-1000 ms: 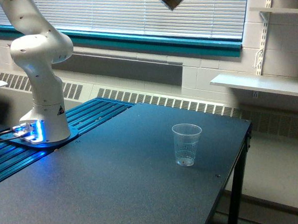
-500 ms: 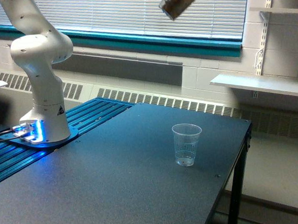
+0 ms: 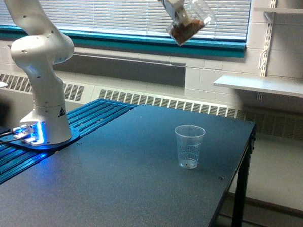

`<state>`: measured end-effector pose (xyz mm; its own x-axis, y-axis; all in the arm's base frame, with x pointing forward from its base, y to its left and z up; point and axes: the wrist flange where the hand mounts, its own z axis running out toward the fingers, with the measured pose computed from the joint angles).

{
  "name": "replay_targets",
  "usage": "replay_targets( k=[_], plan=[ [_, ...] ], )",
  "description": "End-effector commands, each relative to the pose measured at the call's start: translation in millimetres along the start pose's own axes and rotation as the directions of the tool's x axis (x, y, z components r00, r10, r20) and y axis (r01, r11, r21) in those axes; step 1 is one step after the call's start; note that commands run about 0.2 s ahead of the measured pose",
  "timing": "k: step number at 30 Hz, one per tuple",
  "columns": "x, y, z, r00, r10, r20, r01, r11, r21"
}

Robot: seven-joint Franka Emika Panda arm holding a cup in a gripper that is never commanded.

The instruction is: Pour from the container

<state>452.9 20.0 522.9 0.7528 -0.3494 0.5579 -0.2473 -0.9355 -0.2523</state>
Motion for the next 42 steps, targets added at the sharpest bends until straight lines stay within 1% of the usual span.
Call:
replay_targets(
  k=[1,12,19,31,42],
  plan=[
    [-4.9,4.0,9.3,1.000,0.000,0.000,0.000,1.000,-0.010],
    [-27.2,21.4,33.0,0.997,-0.006,0.072,0.009,0.999,-0.044],
    [-40.9,30.1,45.1,0.994,-0.011,0.111,0.020,0.996,-0.085],
    [-61.7,44.6,62.9,0.990,0.009,0.140,0.011,0.989,-0.148],
    [-77.1,59.6,76.8,0.986,0.036,0.166,-0.005,0.983,-0.183]
  ],
)
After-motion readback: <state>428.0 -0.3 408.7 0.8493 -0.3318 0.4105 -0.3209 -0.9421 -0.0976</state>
